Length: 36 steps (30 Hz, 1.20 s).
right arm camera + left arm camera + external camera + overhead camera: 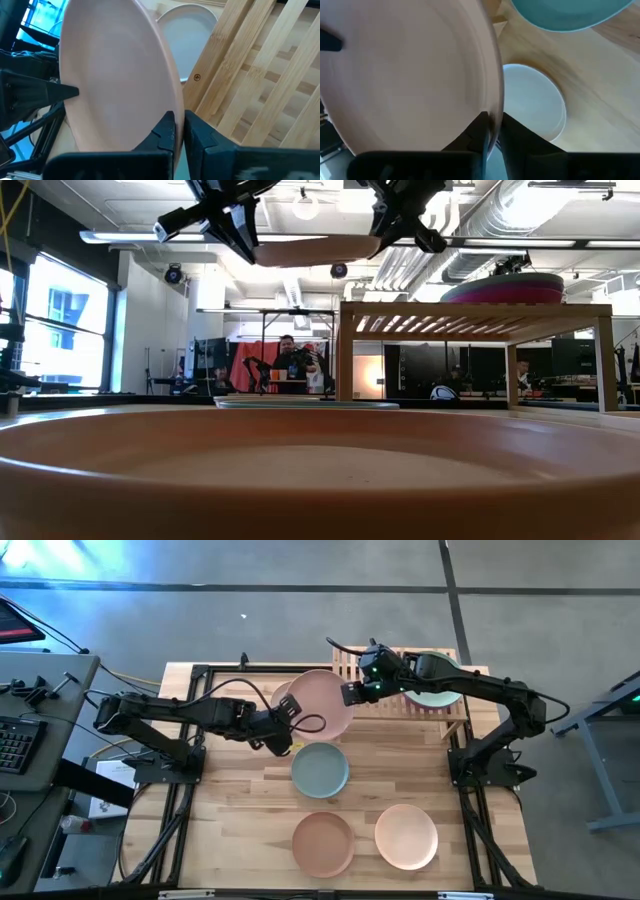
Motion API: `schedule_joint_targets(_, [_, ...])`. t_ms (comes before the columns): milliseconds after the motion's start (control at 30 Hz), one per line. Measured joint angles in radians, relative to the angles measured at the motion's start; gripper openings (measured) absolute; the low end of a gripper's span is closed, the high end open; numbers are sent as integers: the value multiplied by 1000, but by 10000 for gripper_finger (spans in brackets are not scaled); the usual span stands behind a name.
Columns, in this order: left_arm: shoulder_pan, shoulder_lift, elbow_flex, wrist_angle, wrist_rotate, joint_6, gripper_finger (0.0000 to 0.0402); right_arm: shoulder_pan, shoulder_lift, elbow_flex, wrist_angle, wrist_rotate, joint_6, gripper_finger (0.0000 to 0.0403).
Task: Place and stack plates onto a shelf
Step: Stack the light brown plate on the green plate on the shelf
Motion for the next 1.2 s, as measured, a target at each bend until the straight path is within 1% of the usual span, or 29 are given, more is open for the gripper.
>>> schedule_joint_targets(100, [0,0,0,-2,5,-14,45,0,0,0,-1,-4,0,1])
schedule_joint_targets(267, [0,0,0,-3,41,-66,75,0,0,0,-3,-6,12,0])
schedule_joint_targets(367, [0,0,0,15,41,-170,92,0,0,0,-6,-7,19,0])
schedule_joint_targets(433, [0,0,0,38,-7,-257,99,0,0,0,-15,-7,19,0])
schedule_joint_targets(567, [0,0,0,45,-72,-317,101,-2,0,0,-37,-6,12,1])
schedule_joint_targets(700, [-2,0,0,50,-74,-375,97,-15,-10,0,-53,-9,6,1])
schedule_joint_targets(867, [-18,0,1,56,-80,-383,96,-35,-39,0,-47,-11,-5,1])
schedule_joint_targets(1033, [-27,0,2,55,-90,-400,96,-53,-74,0,-57,12,-9,0])
schedule_joint_targets(1133, [-25,-1,-3,8,-89,-404,96,-70,-94,-1,-84,39,-7,0])
schedule_joint_targets(1200, [-18,1,-2,31,-85,-419,96,-81,-103,2,-84,56,-6,1])
